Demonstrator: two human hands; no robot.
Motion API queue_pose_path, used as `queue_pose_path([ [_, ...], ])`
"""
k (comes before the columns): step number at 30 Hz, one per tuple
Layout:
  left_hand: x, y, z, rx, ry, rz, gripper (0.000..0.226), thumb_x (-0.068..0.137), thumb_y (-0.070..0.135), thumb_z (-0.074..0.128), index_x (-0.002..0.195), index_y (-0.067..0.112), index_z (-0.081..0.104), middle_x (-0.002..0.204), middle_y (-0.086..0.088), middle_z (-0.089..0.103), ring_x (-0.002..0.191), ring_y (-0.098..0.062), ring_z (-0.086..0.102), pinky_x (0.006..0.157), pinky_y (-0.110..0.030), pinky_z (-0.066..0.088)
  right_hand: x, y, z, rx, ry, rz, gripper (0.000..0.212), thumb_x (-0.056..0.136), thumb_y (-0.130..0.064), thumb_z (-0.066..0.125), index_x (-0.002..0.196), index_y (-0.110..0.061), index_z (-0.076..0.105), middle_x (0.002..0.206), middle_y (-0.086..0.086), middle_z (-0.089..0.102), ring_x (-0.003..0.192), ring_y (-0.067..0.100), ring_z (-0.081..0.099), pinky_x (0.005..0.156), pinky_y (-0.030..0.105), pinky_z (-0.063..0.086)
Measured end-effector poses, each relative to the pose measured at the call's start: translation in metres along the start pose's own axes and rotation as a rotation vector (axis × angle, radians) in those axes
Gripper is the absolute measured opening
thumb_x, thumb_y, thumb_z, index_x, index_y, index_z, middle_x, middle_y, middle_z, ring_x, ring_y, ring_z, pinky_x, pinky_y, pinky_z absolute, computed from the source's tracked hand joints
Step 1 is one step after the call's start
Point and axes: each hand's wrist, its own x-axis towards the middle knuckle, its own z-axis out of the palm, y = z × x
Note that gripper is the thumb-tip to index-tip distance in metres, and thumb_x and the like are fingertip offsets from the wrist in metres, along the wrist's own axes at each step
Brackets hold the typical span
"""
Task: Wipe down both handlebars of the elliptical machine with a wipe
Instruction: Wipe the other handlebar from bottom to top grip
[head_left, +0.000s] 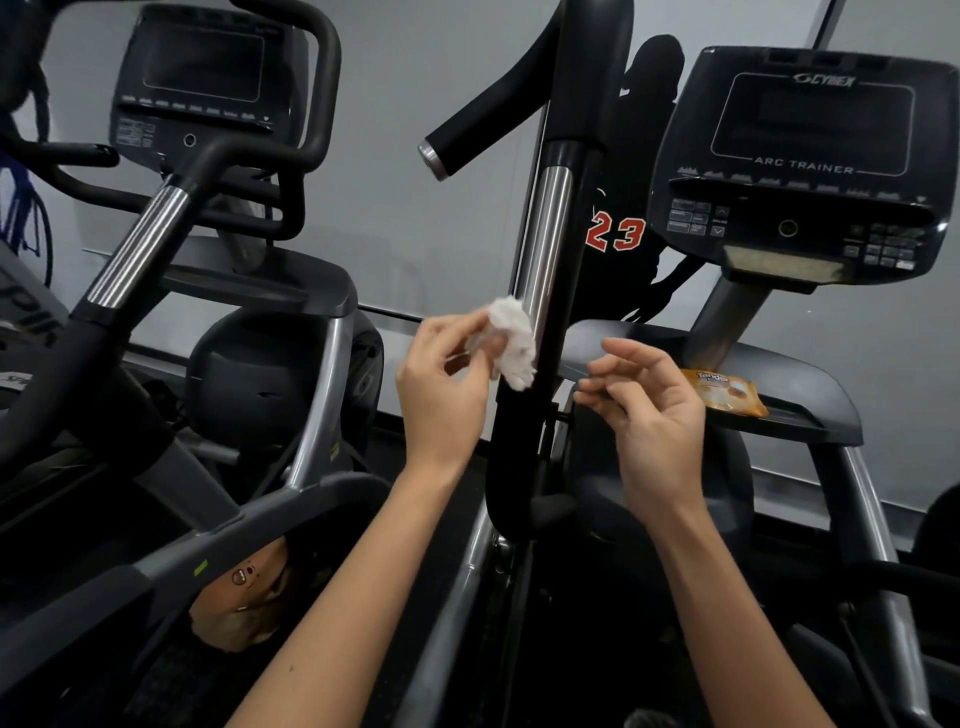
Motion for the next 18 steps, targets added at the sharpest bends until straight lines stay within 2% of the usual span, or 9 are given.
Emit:
queue_pose_path([
  [3,0.013,0.007,0.006,-0.020,-0.029,0.128,0.031,0.087,0.007,0.063,0.112,0.025,0.064,0.093,0.005,0.060,0.082,-0.018,0.062,0.073,-0.034,0.055,0.004,0.002,0.007,-0.076,-0.043,-0.036,0.034,0.091,0.007,0.045,0.102,-0.019,0.063,0.092,0.000,0.063,0.083,0.011,0.062,0.075,0.021,0.052],
  [5,0.010,0.005,0.007,0.063,-0.032,0.303,0.029,0.086,0.001,0.061,0.109,0.016,0.068,0.099,0.000,0.059,0.088,-0.015,0.062,0.077,-0.030,0.055,0.005,0.005,0.012,-0.093,-0.073,-0.052,0.030,0.093,0.000,0.050,0.109,-0.022,0.062,0.104,0.002,0.065,0.095,0.014,0.064,0.079,0.022,0.051],
  [7,-0.005,-0.006,0.005,0.139,-0.028,0.404,0.028,0.084,-0.003,0.061,0.108,0.009,0.068,0.103,-0.001,0.057,0.093,-0.009,0.058,0.083,-0.022,0.051,0.002,0.009,0.015,-0.095,-0.117,-0.076,0.031,0.092,-0.003,0.052,0.114,-0.023,0.060,0.114,0.010,0.063,0.103,0.018,0.063,0.084,0.022,0.051],
  [9,-0.024,-0.021,0.001,0.145,-0.017,0.395,0.028,0.084,-0.003,0.059,0.109,0.006,0.066,0.103,0.000,0.058,0.097,-0.003,0.056,0.086,-0.018,0.048,-0.002,0.013,0.017,-0.110,-0.140,-0.104,0.037,0.090,-0.002,0.055,0.119,-0.025,0.057,0.120,0.013,0.060,0.106,0.017,0.062,0.086,0.022,0.050],
  [11,-0.034,-0.029,-0.001,0.135,0.005,0.312,0.028,0.084,0.000,0.055,0.109,0.006,0.065,0.101,0.000,0.060,0.098,0.004,0.054,0.086,-0.013,0.045,-0.003,0.016,0.017,-0.134,-0.142,-0.127,0.042,0.089,-0.001,0.057,0.122,-0.027,0.054,0.123,0.011,0.058,0.107,0.016,0.062,0.088,0.024,0.051],
  [15,-0.018,-0.009,0.003,0.099,-0.028,0.171,0.029,0.088,0.019,0.054,0.112,0.007,0.065,0.106,0.002,0.057,0.102,0.010,0.051,0.088,-0.006,0.040,-0.001,0.017,0.016,-0.122,-0.150,-0.137,0.044,0.088,0.000,0.058,0.123,-0.026,0.054,0.123,0.009,0.058,0.106,0.020,0.062,0.088,0.026,0.051],
  [18,-0.002,0.000,0.007,0.142,-0.070,0.319,0.027,0.086,0.008,0.064,0.113,0.005,0.065,0.109,0.000,0.054,0.102,0.008,0.049,0.088,-0.009,0.042,-0.001,0.017,0.015,-0.116,-0.152,-0.136,0.044,0.087,0.001,0.059,0.121,-0.025,0.055,0.122,0.013,0.058,0.105,0.020,0.063,0.085,0.023,0.051],
])
